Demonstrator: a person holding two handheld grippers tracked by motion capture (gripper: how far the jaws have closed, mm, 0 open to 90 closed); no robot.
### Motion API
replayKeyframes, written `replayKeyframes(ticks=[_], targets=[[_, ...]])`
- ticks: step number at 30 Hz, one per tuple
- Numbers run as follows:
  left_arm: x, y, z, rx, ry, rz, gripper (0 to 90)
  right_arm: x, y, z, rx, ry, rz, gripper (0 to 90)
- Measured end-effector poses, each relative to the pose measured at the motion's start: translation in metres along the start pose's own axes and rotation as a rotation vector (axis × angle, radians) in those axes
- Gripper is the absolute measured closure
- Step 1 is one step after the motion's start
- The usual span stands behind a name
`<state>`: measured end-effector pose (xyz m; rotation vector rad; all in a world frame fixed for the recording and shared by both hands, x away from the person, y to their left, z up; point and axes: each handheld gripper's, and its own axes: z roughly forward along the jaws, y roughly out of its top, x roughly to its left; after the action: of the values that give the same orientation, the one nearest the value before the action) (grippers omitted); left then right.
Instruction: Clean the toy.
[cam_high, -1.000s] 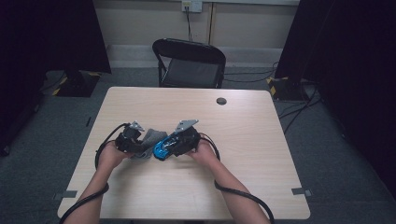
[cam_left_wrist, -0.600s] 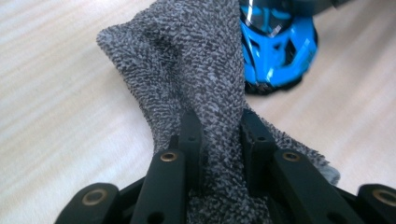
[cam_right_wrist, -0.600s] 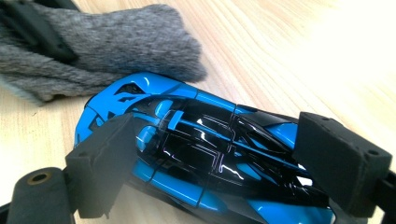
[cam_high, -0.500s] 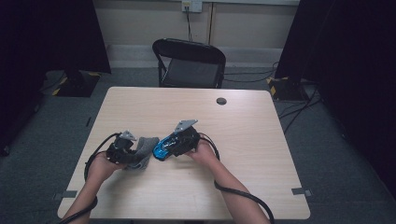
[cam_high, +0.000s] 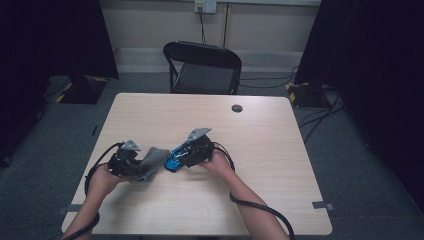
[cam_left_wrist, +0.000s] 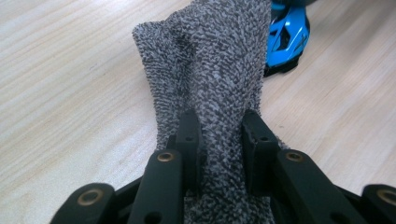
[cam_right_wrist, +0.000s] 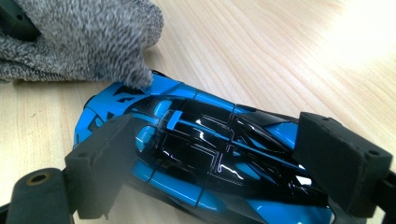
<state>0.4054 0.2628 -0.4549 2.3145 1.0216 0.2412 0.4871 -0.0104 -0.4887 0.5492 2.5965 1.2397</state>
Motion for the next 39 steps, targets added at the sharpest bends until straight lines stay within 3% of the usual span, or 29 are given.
replayKeyframes(ticks=[6,9,10,13,16,20,27,31,35,39], targets=[[0.003,0.002,-0.008,-0.017,0.007,-0.004,71.8,-0.001,0.005,-0.001,0.027,0.007,0.023,15.1],[0.003,0.004,-0.011,-0.015,0.008,0.003,71.8,-0.002,0.007,-0.005,0.003,0.011,0.028,14.9],[0.002,0.006,-0.014,-0.017,0.012,0.012,71.8,-0.003,0.008,-0.007,-0.007,0.032,0.042,15.0],[0.001,0.012,-0.019,-0.039,0.018,0.017,71.8,-0.005,0.011,-0.013,-0.016,0.027,0.025,14.7],[-0.002,0.019,-0.023,-0.063,0.016,0.021,71.8,-0.011,0.013,-0.023,-0.035,0.026,0.049,14.8],[-0.011,0.032,-0.026,-0.077,0.013,0.060,71.8,-0.018,0.010,-0.039,-0.053,0.031,0.054,14.7],[-0.042,0.071,-0.021,-0.121,-0.023,0.148,71.5,-0.035,-0.005,-0.071,-0.054,0.002,0.074,14.7],[-0.054,0.082,-0.013,-0.131,-0.048,0.165,71.5,-0.040,-0.012,-0.084,-0.061,-0.009,0.088,14.8],[-0.077,0.100,0.008,-0.129,-0.103,0.201,71.4,-0.046,-0.021,-0.102,-0.057,-0.035,0.090,14.9],[-0.091,0.109,0.021,-0.139,-0.133,0.218,71.4,-0.051,-0.028,-0.114,-0.042,-0.051,0.086,15.1]])
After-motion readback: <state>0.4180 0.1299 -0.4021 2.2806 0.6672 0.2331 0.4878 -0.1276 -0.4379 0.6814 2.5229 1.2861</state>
